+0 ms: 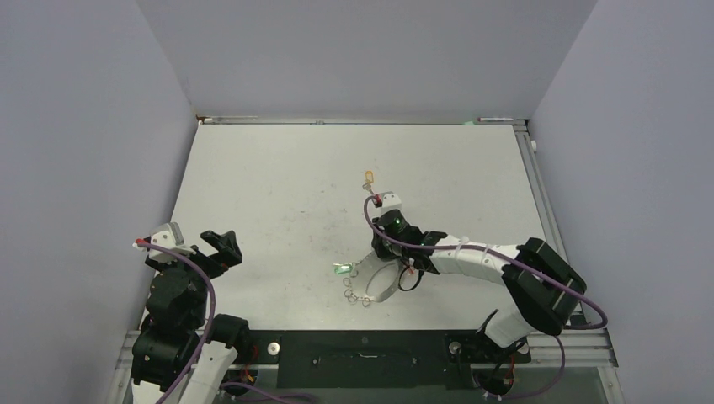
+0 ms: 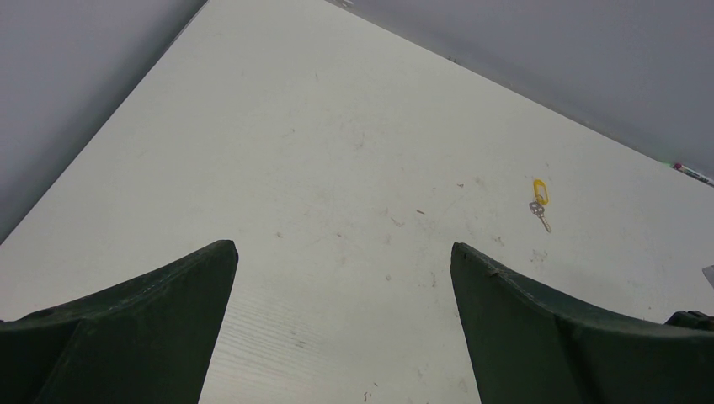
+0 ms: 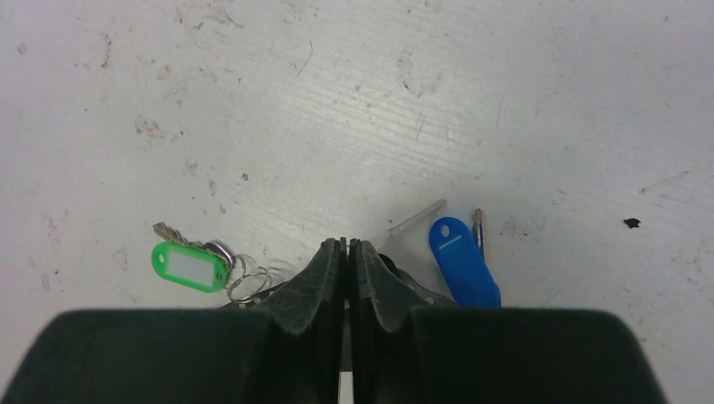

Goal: Put the keys on the keyring

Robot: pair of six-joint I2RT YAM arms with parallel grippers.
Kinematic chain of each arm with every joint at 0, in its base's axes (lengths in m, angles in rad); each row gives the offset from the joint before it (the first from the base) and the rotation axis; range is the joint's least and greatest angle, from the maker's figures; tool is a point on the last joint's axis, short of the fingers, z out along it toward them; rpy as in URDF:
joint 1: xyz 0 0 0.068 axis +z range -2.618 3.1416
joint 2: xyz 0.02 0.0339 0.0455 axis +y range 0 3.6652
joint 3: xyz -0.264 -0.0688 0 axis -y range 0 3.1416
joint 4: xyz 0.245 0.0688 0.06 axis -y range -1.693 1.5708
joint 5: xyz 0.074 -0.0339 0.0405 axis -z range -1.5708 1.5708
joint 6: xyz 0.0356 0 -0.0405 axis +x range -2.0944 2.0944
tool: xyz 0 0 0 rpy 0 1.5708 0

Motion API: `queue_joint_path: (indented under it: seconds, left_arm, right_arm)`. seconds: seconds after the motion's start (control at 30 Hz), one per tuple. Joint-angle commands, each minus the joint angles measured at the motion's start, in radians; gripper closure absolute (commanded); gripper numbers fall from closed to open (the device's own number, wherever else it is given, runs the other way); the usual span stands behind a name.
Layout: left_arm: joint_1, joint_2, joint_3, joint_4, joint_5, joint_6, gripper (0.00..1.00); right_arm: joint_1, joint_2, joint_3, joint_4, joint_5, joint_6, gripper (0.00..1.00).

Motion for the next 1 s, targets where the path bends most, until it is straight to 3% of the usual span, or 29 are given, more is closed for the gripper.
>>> queue_joint_path:
  seconds: [0.0,0.53,0.7,0.77,0.97]
  left_arm:
    - [0.009,0.01,0.005,0.048,0.012,0.019,0.04]
    - [0.021,0.021,0.024,0.11,0.176,0.019,0.02]
    - [0.02,0.023,-0.022,0.237,0.39,-0.034,0.0]
    - [0.02,0.029,-0.043,0.3,0.486,-0.051,0.05]
    - [0.02,0.061,-0.062,0.428,0.688,-0.07,0.08]
  right_arm:
    - [-0.001,-0.08,-0.049,0.08,0.01,-0.026,0.95]
    - [0.086,-0.473,-0.218,0.289,0.032,-0.218,0.95]
    - [0.124,-0.599,-0.278,0.364,0.025,-0.269,0.95]
    - [0.127,-0.642,-0.297,0.39,0.009,-0.279,0.95]
    - [0.133,-0.76,-0.358,0.486,-0.064,-0.284,0.95]
